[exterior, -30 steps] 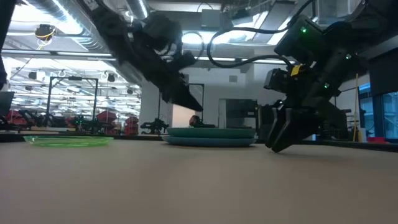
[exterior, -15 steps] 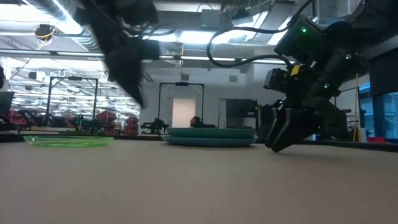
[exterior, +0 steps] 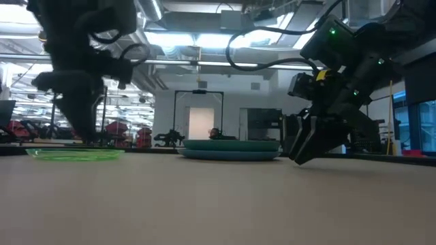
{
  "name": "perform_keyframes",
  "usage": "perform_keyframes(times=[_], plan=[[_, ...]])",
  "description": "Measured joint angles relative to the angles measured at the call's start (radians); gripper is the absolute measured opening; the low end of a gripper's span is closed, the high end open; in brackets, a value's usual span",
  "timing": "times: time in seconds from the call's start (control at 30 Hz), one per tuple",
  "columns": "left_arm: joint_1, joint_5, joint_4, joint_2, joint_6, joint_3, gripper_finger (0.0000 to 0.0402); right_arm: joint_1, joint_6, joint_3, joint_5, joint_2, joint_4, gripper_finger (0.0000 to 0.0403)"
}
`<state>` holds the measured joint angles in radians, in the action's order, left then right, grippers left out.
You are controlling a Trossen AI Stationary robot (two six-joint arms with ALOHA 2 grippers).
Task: Stack plastic plates
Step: Stack the green transparent plate on top of the green transparent plate
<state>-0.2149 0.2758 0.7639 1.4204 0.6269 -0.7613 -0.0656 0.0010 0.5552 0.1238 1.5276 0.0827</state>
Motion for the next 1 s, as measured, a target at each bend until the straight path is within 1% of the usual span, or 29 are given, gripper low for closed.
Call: perform_keyframes(times=[0.07,0.23,0.4,0.53,0.73,1.0], plan=[[-0.011,0.004,-0.004,0.000,0.024,0.023,0.0121,0.000,0.000,0.000,0.000,0.000,-0.001,0.0165],[-0.028,-0.003,-0.093,0.000,0.040,0.094,0.0121,0.000,-0.002,0.000,0.000,0.000,0.027,0.0165],[-0.025,0.018,-0.116,-0.005,0.051,0.161,0.0121,0.000,-0.003,0.000,0.000,0.000,0.029,0.0165],[-0.029,0.024,-0.128,-0.006,0.048,0.181,0.0120,0.000,-0.005,0.000,0.010,0.000,0.031,0.0165],[-0.049,0.044,-0.139,-0.003,0.026,0.183,0.0093,0.001,-0.005,0.000,0.087,0.000,0.031,0.0165],[-0.049,0.050,-0.138,-0.001,0.019,0.185,0.0058,0.001,-0.006,0.000,0.102,0.000,0.057,0.0165]])
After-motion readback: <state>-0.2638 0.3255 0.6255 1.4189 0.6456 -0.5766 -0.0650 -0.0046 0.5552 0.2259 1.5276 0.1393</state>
